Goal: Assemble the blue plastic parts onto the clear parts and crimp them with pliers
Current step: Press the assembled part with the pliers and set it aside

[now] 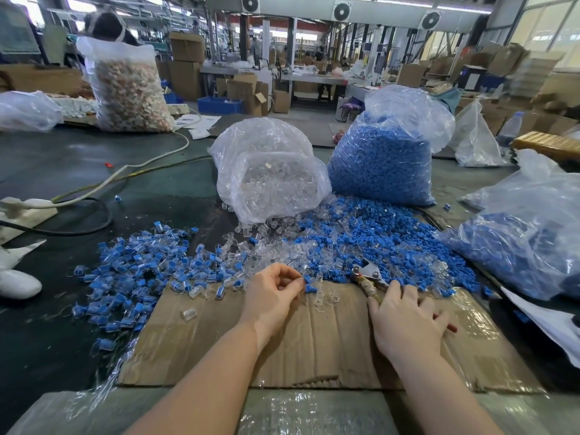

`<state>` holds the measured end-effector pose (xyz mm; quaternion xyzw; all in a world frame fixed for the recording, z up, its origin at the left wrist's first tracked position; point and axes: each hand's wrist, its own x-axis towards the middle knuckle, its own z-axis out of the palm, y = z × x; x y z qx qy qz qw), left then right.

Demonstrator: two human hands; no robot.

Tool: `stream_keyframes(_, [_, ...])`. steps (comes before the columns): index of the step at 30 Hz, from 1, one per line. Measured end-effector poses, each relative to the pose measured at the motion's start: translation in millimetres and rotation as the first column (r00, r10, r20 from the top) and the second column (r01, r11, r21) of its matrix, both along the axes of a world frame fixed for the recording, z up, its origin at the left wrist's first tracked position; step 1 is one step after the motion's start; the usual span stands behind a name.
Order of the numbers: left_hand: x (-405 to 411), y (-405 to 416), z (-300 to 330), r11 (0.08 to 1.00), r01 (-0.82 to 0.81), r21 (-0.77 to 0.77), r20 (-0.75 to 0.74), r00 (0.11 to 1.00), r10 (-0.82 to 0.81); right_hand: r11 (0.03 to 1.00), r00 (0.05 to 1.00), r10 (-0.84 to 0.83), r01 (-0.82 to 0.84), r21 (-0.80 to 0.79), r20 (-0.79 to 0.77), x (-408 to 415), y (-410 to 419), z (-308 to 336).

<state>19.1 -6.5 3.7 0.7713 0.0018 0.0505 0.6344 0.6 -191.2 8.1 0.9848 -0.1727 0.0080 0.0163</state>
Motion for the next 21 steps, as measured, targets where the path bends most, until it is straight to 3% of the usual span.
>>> stream_keyframes(9, [0,0,9,0.987,-0.027,-0.16,-0.119,0.993,0.008,0.982,0.979,0.184,-0.18,-0.057,0.087,-3,3,22])
stream_keyframes(11, [2,0,12,0.97,-0.05,-0.238,-0.167,0.986,0.009,0.957,0.954,0.276,-0.284,0.062,0.116,-3,8,31])
stream_keyframes(13, [2,-1,15,0.959,-0.064,-0.278,-0.207,0.978,0.006,0.87,0.938,0.331,-0.345,0.353,0.1,-4,15,42])
stream_keyframes(15, [4,-2,18,0.952,-0.08,-0.294,-0.225,0.974,0.012,0.675,0.946,0.318,-0.272,0.686,0.062,-7,25,54])
stream_keyframes(16, [4,-2,19,0.949,-0.092,-0.301,-0.23,0.973,0.021,0.597,0.945,0.325,-0.229,0.769,0.03,-10,29,58])
stream_keyframes(19, [7,0,21,0.952,-0.124,-0.28,-0.255,0.966,0.051,0.584,0.929,0.367,-0.186,0.79,-0.052,-15,31,62])
stream_keyframes(21, [8,3,22,0.956,-0.125,-0.266,-0.267,0.962,0.051,0.523,0.919,0.39,-0.163,0.837,-0.065,-14,30,64])
